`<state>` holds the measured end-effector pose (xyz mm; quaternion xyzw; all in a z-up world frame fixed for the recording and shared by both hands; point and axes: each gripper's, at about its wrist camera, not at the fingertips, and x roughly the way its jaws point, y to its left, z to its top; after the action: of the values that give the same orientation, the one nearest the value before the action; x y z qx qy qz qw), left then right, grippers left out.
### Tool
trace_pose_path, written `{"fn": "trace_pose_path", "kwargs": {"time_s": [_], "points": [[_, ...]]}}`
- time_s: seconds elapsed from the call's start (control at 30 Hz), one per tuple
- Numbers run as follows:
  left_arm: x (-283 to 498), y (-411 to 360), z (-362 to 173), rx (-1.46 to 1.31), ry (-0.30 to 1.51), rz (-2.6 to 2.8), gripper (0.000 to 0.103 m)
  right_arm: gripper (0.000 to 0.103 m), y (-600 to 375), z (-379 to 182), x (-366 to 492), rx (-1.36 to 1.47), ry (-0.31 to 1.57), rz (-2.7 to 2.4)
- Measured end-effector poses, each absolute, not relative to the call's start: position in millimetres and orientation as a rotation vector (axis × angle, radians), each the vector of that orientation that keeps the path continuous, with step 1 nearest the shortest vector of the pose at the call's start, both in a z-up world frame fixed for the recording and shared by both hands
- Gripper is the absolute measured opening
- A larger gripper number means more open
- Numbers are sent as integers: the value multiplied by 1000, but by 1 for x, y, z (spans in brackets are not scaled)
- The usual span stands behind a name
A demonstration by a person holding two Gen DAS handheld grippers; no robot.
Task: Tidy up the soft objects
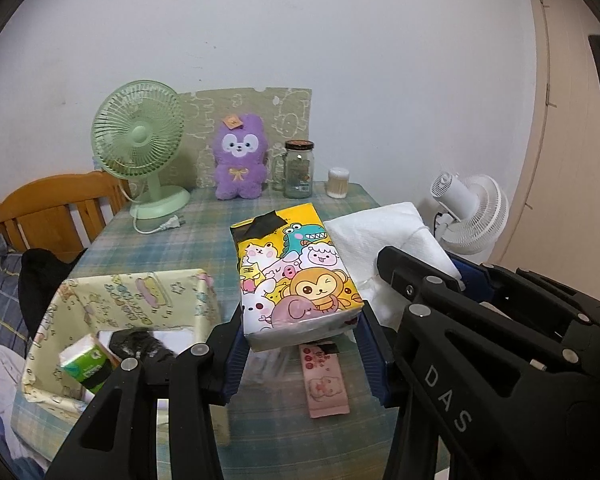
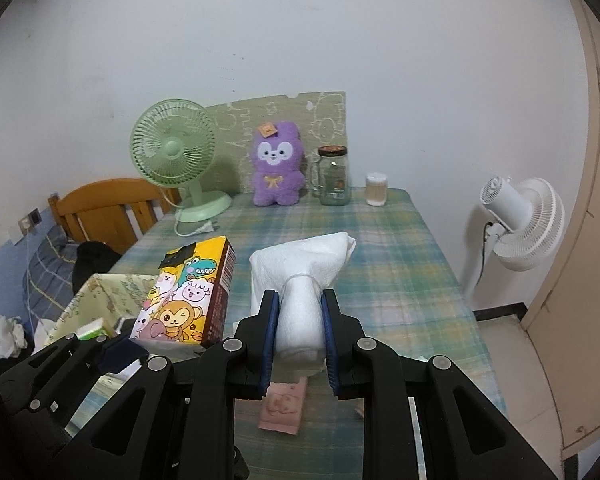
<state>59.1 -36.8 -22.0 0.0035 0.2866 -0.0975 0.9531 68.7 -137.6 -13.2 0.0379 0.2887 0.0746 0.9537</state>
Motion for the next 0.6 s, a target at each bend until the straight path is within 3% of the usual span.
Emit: {"fn": "trace_pose_path", "kwargs": {"time_s": [0.6], "points": [[58,16,-15,-25,554,-140,51,24,-80,-2,77,48,588,216]]}}
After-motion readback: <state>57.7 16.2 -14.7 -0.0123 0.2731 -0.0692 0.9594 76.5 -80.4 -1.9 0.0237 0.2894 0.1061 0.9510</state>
